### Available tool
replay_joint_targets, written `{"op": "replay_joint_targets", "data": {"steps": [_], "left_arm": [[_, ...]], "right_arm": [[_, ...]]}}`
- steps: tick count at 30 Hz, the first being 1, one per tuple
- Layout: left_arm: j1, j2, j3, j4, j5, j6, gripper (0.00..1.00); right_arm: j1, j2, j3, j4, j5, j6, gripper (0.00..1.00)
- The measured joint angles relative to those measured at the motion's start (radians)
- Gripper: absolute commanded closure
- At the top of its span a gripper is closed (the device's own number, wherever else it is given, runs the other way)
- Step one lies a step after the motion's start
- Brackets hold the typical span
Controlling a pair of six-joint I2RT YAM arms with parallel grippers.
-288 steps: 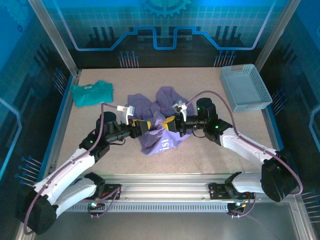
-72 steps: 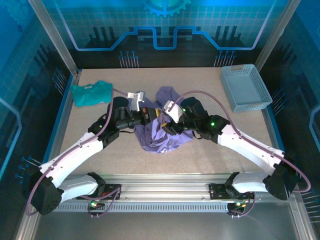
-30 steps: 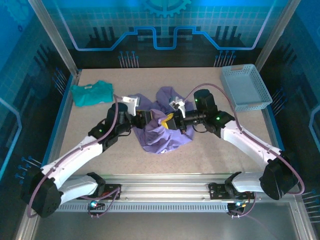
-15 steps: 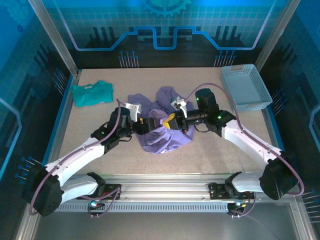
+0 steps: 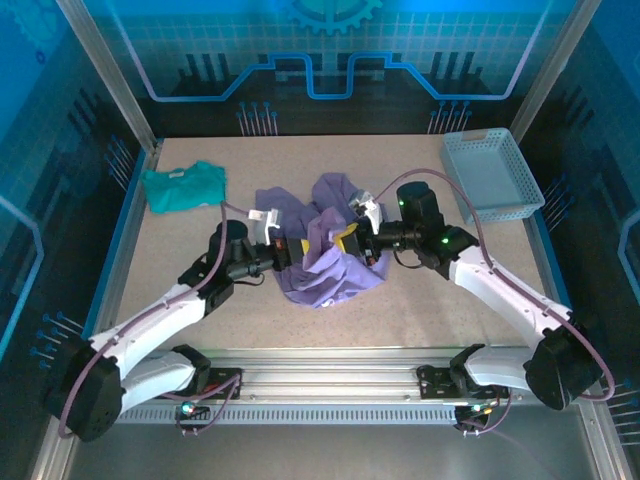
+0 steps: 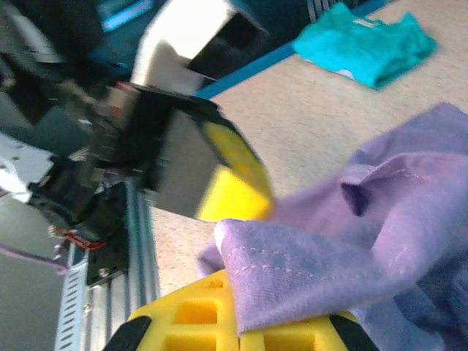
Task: Fold the inside-out t-shirt
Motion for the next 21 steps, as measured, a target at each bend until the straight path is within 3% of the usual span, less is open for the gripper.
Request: {"op": "replay_joint_targets", "data": {"steps": [5, 11, 16, 21], "left_arm": [[0.002, -0.059, -0.066, 0.295, 0.109, -0.027, 1.0], [0.002, 0.008, -0.07, 0.534, 0.188, -0.068, 1.0], [0.002, 0.037, -0.067, 0.551, 0.206, -0.07, 1.0], [0.002, 0.0, -0.045, 0.438, 0.198, -0.012, 1.0]], "right_arm": [[-0.006, -0.009, -0.007, -0.05, 0.103, 0.055, 0.83], [0.005, -0.031, 0.013, -0.2, 0.274, 0.04, 0.69], [0.026, -0.157, 0.015, -0.266, 0.362, -0.018, 0.61], [0.036, -0.278, 0.013, -0.251, 0.369, -0.061, 0.59]]}}
